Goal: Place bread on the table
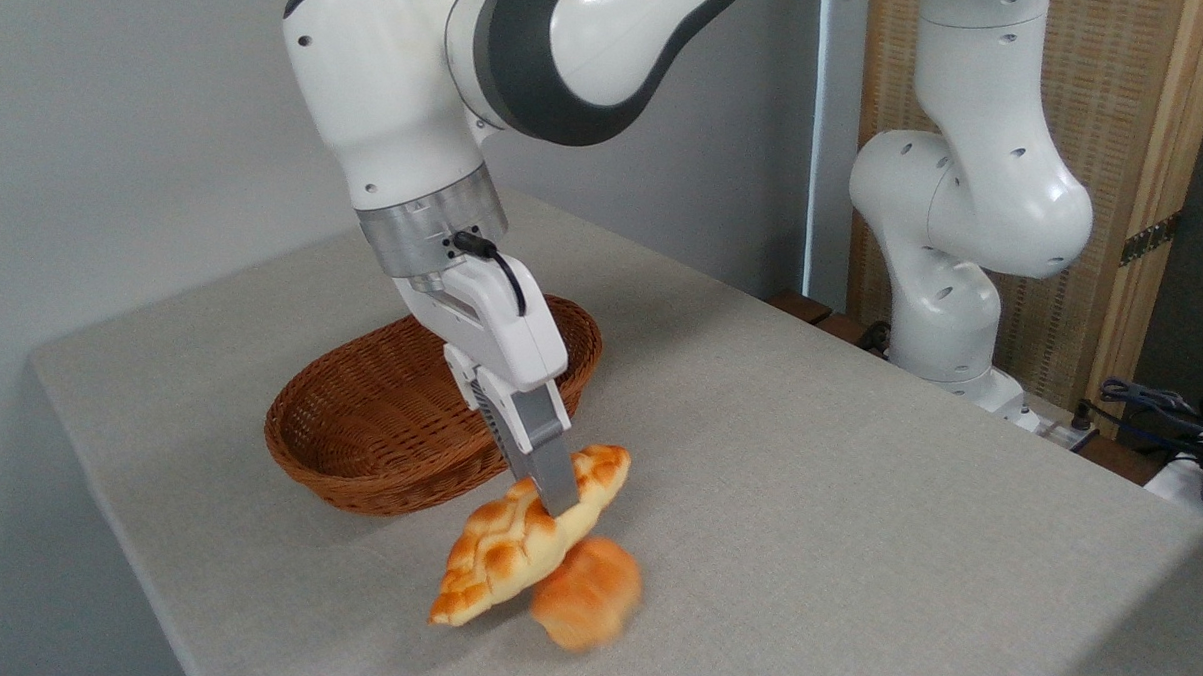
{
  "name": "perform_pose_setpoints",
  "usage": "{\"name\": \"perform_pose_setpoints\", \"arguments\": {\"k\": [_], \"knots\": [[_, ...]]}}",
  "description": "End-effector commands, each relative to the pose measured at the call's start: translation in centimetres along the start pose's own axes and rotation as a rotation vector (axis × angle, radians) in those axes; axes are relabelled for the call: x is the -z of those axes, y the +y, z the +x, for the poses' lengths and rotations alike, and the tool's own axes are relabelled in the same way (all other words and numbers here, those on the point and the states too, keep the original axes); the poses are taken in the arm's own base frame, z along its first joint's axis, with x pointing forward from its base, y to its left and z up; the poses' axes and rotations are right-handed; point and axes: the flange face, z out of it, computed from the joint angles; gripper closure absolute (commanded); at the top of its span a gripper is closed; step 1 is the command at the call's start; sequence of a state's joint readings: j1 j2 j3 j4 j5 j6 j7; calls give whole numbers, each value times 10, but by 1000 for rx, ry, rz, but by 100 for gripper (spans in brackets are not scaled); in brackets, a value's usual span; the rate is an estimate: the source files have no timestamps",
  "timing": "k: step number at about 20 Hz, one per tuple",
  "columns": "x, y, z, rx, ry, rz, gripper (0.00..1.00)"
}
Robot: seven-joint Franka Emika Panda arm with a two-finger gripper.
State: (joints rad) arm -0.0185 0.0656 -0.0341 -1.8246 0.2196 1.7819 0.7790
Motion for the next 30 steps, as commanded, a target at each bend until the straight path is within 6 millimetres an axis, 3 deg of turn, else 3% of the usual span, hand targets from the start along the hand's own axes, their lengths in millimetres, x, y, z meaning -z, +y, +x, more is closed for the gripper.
{"name": "perform_pose_setpoints", "arguments": {"k": [1,2,3,5,9,12,20,28,30], "knots": [[18,-25,-49,-29,3,13,52],[20,-30,-58,-22,15,12,20],[22,-31,-61,-16,24,10,7],[23,-30,-60,-10,33,7,0],[24,-31,-59,-19,36,14,0],[24,-46,-82,-16,41,20,0],[30,-39,-74,-13,80,3,0],[67,5,-33,80,236,-73,0],[99,9,-32,89,282,-89,0]]}}
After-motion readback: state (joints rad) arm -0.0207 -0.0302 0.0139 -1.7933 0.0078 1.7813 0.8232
